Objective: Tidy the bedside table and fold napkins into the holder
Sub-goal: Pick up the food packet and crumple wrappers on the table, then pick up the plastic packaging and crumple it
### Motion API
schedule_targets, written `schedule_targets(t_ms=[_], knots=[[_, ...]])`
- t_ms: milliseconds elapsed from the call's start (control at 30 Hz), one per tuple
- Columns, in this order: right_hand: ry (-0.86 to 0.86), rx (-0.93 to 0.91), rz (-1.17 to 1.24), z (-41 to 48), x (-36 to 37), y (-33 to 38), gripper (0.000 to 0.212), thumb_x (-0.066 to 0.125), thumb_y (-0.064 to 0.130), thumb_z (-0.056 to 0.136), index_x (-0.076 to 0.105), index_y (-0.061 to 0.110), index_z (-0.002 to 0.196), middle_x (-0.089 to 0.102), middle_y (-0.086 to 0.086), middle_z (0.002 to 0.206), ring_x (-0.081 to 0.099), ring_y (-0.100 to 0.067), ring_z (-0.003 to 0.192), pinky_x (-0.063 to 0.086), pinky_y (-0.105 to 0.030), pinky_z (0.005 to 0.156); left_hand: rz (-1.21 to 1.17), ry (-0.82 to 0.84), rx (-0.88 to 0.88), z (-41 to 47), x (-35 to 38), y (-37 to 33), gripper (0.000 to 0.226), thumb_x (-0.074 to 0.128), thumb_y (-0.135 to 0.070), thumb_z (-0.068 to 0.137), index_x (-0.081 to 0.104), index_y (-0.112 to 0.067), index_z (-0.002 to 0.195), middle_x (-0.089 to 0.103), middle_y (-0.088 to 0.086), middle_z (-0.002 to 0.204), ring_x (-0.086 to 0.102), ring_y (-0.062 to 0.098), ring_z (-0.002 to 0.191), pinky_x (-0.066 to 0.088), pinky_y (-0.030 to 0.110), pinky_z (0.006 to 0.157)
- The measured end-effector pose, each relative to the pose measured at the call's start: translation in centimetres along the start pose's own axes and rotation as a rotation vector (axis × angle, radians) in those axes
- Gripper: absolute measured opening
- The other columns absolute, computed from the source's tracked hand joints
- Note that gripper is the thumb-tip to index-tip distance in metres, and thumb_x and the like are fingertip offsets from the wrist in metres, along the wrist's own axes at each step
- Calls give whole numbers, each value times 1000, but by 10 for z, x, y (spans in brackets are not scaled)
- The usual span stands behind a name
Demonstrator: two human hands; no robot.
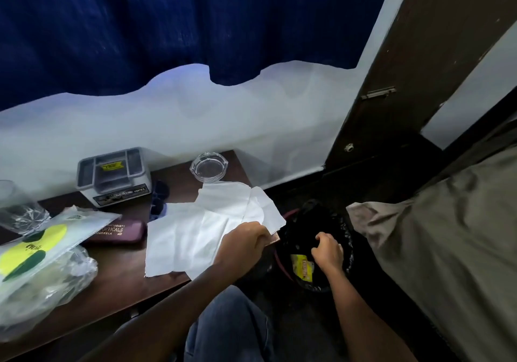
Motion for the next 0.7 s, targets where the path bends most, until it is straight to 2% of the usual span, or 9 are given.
schedule_targets(t_ms=[67, 133, 233, 400, 500, 600, 700], knots=[[53, 63, 141, -3, 3, -3, 21, 56, 6, 82, 62, 11, 102, 64, -8, 108, 57, -22, 87, 43, -28, 73, 4, 4, -18, -2, -1, 5, 25, 45, -14, 89, 70, -18, 91, 69, -3, 96, 59, 16, 95, 49, 33, 80], [60, 97, 264, -6, -1, 0, 12, 54, 3, 82, 63, 9, 85, 67, -10, 93, 57, -23, 75, 44, -28, 64, 0, -6, -39, -3, -5, 10, 26, 44, -11, 89, 69, -19, 91, 70, -5, 98, 59, 14, 96, 49, 31, 81], [36, 89, 388, -10, -13, 15, 21, 51, 0, 82, 57, 13, 66, 66, -9, 75, 66, -27, 72, 51, -31, 65, -21, -38, -77, -7, -18, 21, 27, 45, -9, 88, 70, -19, 89, 70, -8, 97, 60, 11, 95, 49, 28, 81], [-29, -20, 495, -27, -43, 68, 16, 50, 3, 80, 56, 8, 65, 63, -9, 66, 56, -20, 50, 46, -27, 51, -45, -102, -162, -24, -51, 47, 25, 47, -9, 85, 71, -18, 86, 72, -8, 96, 61, 10, 95, 45, 25, 79], [-52, -102, 501, -41, -55, 108, 10, 51, 6, 75, 56, 3, 67, 62, -13, 64, 57, -28, 53, 47, -30, 54, -30, -132, -218, -40, -72, 70, 24, 48, -12, 84, 71, -18, 85, 71, -6, 98, 62, 14, 96, 46, 27, 80], [-55, -186, 476, -56, -59, 149, 8, 52, 7, 70, 53, 5, 62, 62, -17, 63, 59, -36, 60, 51, -35, 61, -19, -147, -280, -60, -94, 95, 25, 46, -12, 85, 71, -18, 86, 72, -5, 100, 62, 16, 99, 49, 30, 86], [-11, -282, 492, -82, -57, 193, 16, 53, 2, 72, 51, 10, 58, 58, -10, 57, 55, -22, 47, 48, -24, 51, 4, -169, -303, -86, -118, 114, 25, 46, -12, 86, 71, -19, 87, 71, -3, 102, 62, 18, 102, 48, 33, 89]])
Point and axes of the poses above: each hand's wrist, its own z-axis towards the middle knuckle, its own x-axis out of the palm, y = z × x, the point moved 10 cm from there along z, towards the middle knuckle
